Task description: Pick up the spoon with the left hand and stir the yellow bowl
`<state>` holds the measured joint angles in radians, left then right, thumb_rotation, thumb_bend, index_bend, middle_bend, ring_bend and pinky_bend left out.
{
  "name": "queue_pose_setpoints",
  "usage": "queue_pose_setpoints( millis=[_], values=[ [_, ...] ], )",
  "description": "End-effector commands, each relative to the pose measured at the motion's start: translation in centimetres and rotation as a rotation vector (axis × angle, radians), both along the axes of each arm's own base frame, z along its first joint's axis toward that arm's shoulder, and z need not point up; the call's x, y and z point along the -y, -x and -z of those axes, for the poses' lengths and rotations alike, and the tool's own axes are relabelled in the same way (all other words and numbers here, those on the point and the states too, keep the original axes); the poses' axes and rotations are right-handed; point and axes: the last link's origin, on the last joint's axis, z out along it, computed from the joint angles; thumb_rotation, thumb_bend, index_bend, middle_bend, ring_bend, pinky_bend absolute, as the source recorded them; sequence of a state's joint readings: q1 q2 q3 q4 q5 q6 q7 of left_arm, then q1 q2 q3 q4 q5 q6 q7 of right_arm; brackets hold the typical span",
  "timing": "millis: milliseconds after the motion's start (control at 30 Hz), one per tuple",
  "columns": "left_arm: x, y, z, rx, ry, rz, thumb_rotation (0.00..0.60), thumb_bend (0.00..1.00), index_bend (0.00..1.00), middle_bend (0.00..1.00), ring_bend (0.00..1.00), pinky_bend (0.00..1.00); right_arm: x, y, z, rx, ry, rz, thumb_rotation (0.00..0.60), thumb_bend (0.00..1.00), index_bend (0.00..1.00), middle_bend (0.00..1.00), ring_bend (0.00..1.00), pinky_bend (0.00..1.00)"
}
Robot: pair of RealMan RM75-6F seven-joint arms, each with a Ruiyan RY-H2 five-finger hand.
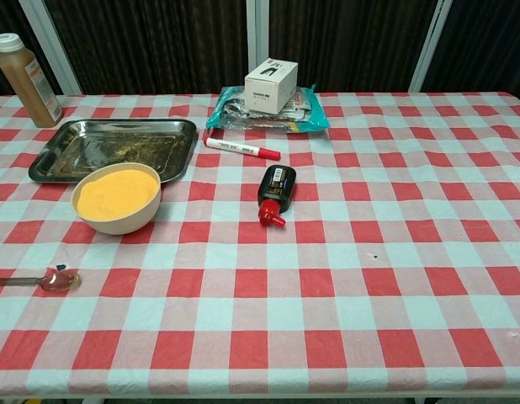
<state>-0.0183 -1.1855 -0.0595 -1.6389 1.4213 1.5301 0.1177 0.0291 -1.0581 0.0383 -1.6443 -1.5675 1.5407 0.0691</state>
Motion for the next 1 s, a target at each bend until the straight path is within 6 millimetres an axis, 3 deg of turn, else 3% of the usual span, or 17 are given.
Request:
queue_pose_setpoints(
  millis=[33, 433, 700, 800, 867, 1000],
  values=[
    [0.0, 0.1, 0.1, -0.004, -0.003, -0.004, 0.600, 0.12, 0.35, 0.35, 0.28, 0.28, 0.0, 0.0, 0.0, 0.002, 0.001, -0.002, 0.600, 0.30, 0.07, 0.25, 0.05, 0.14],
    [0.6, 0.0, -0.1, -0.006, -0.011, -0.007, 0.600, 0.12, 0.35, 0.35, 0.28, 0.28, 0.0, -0.1, -0.2, 0.003, 0.003, -0.015, 0.600, 0.30, 0.07, 0.25, 0.05, 0.14],
    [-0.6, -0.6, 1.3, 0.019, 0.085, 0.018, 0.600, 0.12, 0.37, 0.38, 0.28, 0.30, -0.1, 0.0, -0.2, 0.001, 0.001, -0.018, 0.600, 0.30, 0.07, 0.26, 0.06, 0.14],
    [-1.6, -1.1, 2.5, 0.028, 0.126, 0.046, 0.600, 0.12, 0.38, 0.43, 0.36, 0.45, 0.1, 0.1, -0.2, 0.001, 0.000, -0.017, 0.600, 0.30, 0.07, 0.26, 0.06, 0.15],
    [-2.4, -1.4, 3.5, 0.039, 0.170, 0.061, 0.600, 0.12, 0.41, 0.49, 0.46, 0.66, 0.2, 0.1, -0.2, -0.001, -0.002, -0.017, 0.600, 0.30, 0.07, 0.27, 0.06, 0.15],
    [-3.9, -2.1, 5.3, 0.083, 0.243, 0.082, 0.600, 0.15, 0.45, 0.65, 0.66, 0.94, 0.3, 0.0, -0.2, -0.004, -0.005, -0.018, 0.600, 0.30, 0.07, 0.27, 0.06, 0.16]
  ],
)
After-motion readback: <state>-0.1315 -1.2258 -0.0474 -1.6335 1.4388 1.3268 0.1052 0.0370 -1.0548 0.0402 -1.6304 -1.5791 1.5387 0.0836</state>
